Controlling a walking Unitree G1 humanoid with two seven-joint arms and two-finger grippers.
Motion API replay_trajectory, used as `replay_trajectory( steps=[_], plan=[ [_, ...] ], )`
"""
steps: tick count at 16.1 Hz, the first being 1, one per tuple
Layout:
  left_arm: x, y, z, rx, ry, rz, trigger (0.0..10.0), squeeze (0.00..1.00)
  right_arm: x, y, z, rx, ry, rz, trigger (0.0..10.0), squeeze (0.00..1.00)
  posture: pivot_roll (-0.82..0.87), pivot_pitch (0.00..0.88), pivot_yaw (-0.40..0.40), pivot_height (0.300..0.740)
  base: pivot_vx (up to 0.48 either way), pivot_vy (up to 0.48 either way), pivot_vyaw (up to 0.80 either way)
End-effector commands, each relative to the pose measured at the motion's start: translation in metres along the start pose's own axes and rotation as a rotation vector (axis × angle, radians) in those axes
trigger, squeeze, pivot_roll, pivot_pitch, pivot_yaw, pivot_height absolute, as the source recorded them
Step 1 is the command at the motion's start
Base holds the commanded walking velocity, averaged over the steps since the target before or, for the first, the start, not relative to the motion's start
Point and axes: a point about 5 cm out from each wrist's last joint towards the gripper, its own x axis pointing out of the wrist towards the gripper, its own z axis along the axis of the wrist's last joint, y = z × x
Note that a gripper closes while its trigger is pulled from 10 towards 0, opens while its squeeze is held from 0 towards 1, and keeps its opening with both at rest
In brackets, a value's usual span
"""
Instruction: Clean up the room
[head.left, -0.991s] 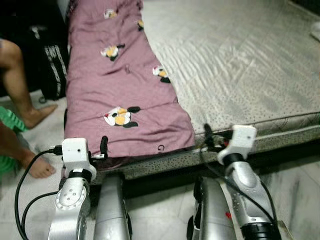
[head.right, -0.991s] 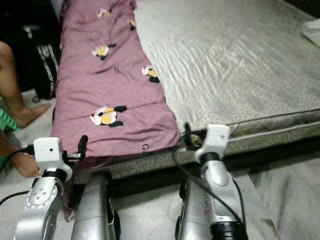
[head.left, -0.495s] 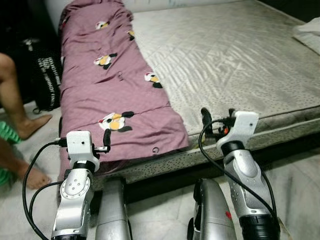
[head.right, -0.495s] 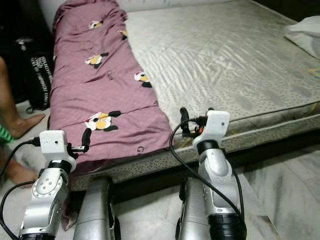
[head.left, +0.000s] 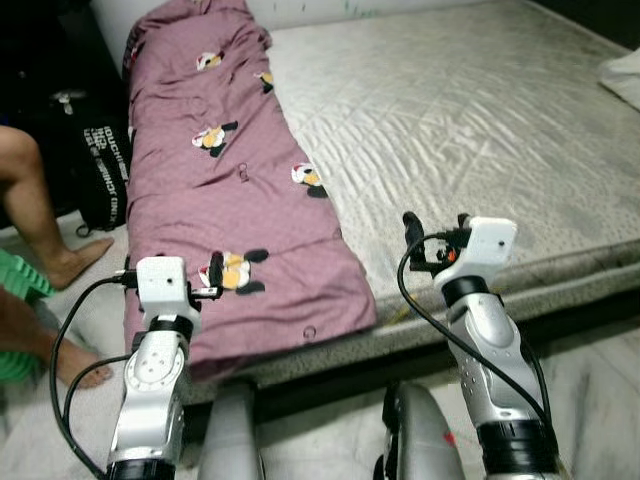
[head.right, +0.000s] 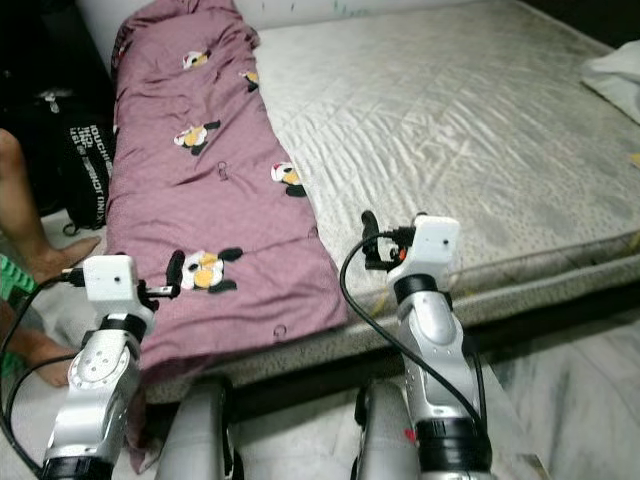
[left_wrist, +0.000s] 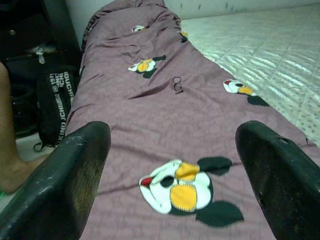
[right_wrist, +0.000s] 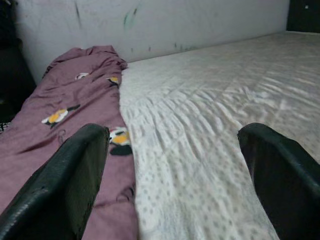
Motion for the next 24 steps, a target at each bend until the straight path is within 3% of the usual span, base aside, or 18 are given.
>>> replay_trajectory(
  steps=[1, 5, 14, 24],
  plan=[
    [0.0019, 0.0029, 0.0022, 0.016, -0.010, 0.008, 10.0, 0.00, 0.0044, 0.0017, 0.0050, -0.004, -0.019, 0.010, 10.0, 0.00, -0.03, 0.000, 0.050, 0.692, 0.000, 0.000, 0.00],
    [0.0022, 0.0032, 0.0010, 0.020, -0.012, 0.007, 10.0, 0.00, 0.0067, -0.0021, 0.0072, -0.014, -0.027, 0.004, 10.0, 0.00, -0.03, 0.000, 0.048, 0.740, 0.000, 0.000, 0.00],
    [0.0014, 0.0002, -0.0047, -0.014, 0.040, 0.020, 10.0, 0.00, 0.0027, 0.0010, 0.0006, -0.049, 0.005, 0.029, 10.0, 0.00, -0.03, 0.000, 0.040, 0.740, 0.000, 0.000, 0.00],
    [-0.0010, -0.0043, -0.0004, 0.000, 0.025, -0.004, 10.0, 0.00, 0.0031, 0.0019, 0.0045, -0.079, -0.012, 0.071, 10.0, 0.00, -0.03, 0.000, 0.034, 0.740, 0.000, 0.000, 0.80]
  ],
)
